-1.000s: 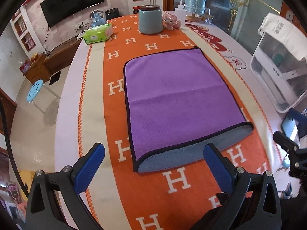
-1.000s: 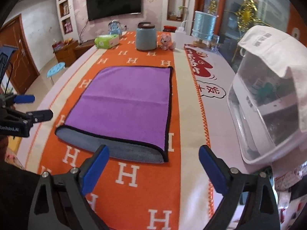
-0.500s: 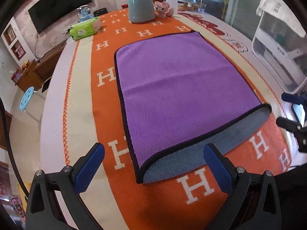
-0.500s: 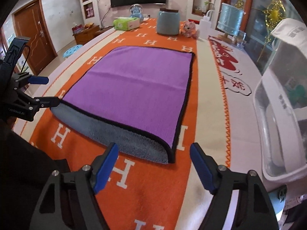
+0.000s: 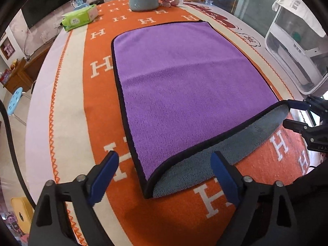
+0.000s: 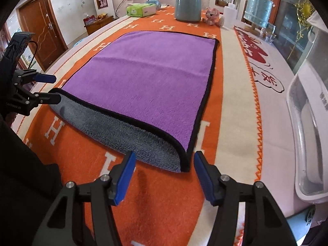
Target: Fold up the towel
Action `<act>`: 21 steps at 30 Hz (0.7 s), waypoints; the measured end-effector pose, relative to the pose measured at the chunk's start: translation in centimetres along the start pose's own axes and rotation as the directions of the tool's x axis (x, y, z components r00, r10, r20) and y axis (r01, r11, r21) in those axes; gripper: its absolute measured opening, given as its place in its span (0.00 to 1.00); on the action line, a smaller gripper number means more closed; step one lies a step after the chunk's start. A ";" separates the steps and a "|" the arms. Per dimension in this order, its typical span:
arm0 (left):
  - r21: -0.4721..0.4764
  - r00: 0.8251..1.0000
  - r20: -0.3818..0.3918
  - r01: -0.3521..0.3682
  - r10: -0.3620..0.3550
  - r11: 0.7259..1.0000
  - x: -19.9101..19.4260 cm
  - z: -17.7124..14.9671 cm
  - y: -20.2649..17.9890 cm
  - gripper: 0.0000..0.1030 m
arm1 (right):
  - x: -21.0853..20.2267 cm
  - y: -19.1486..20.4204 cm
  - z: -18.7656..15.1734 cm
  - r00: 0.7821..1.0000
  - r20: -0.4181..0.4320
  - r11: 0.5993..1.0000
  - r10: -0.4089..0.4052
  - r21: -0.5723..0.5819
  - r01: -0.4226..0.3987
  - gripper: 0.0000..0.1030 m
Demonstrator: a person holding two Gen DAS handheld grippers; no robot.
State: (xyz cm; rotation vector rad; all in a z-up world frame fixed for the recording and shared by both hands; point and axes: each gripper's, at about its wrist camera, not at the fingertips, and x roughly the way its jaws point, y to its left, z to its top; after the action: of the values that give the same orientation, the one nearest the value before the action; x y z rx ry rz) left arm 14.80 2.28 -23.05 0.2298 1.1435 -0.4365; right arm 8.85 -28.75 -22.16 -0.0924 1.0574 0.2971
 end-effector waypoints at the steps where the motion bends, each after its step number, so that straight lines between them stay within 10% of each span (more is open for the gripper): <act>1: -0.005 1.000 -0.006 0.012 -0.012 1.000 0.2 0.0 0.1 0.80 | 0.1 0.0 0.0 1.000 -0.003 1.000 0.005 -0.005 -0.005 0.54; 21: -0.038 0.991 -0.066 0.117 -0.119 0.992 1.1 -0.3 0.6 0.10 | 0.0 -0.6 0.0 1.000 -0.021 1.000 -0.013 0.009 0.014 0.09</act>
State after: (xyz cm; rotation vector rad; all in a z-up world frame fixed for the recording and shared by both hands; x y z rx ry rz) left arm 15.17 2.73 -24.18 0.1484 1.2346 -0.5166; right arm 9.00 -29.33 -22.23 -0.0947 1.0780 0.2797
